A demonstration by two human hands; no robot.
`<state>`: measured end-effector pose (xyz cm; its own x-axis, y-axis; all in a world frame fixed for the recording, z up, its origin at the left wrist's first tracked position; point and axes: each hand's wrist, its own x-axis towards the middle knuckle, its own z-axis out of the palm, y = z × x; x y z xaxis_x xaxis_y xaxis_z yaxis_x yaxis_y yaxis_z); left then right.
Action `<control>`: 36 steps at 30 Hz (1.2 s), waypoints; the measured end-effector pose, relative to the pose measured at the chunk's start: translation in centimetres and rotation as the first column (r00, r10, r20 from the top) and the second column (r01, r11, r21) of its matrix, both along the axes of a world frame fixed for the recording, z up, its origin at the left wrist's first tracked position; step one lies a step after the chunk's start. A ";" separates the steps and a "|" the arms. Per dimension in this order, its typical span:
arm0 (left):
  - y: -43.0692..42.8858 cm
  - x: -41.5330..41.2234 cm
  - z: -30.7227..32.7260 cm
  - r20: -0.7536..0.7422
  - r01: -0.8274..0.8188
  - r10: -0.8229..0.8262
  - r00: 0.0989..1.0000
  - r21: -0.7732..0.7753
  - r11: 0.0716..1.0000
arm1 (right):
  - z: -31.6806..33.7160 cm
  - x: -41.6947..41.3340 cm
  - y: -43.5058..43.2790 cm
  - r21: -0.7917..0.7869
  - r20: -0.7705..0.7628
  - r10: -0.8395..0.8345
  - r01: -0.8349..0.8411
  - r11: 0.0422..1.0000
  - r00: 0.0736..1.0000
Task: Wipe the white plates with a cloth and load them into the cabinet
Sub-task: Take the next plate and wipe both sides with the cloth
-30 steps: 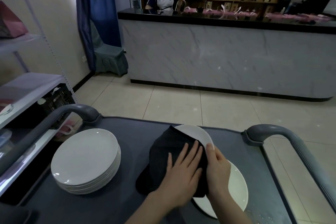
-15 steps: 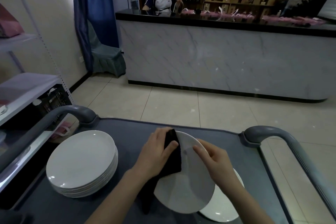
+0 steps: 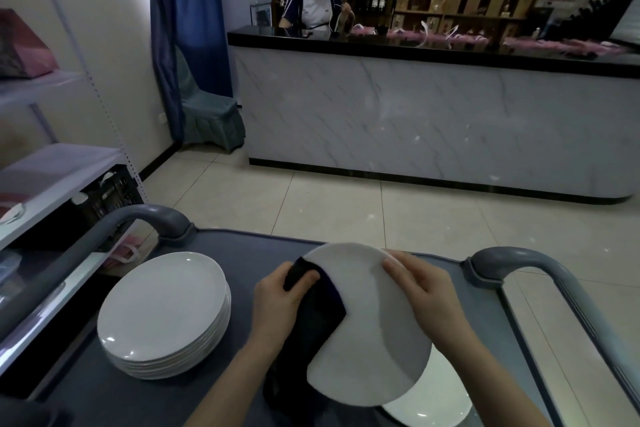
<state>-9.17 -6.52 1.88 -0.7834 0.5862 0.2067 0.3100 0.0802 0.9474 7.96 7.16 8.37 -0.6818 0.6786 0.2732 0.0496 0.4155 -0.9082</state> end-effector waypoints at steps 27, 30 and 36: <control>0.1 -1.4 0.7 0.047 -0.006 0.009 0.999 -0.068 0.998 | -0.4 -0.2 -0.4 -0.092 -0.003 -0.010 0.010 0.996 1.000; 0.9 -1.7 2.3 -0.151 0.178 -0.198 0.968 -0.138 0.974 | 0.2 -0.9 -0.2 0.008 0.147 0.146 -0.149 0.989 0.978; 0.9 -1.7 2.1 -0.156 0.034 -0.051 0.986 -0.113 0.993 | 0.0 -1.0 -0.5 -0.028 -0.014 0.041 -0.042 0.999 0.999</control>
<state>-10.92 -5.58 3.93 -0.7195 0.6443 0.2591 0.4611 0.1643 0.8720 6.96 6.70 8.35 -0.7060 0.6574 0.2634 0.0204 0.3907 -0.9203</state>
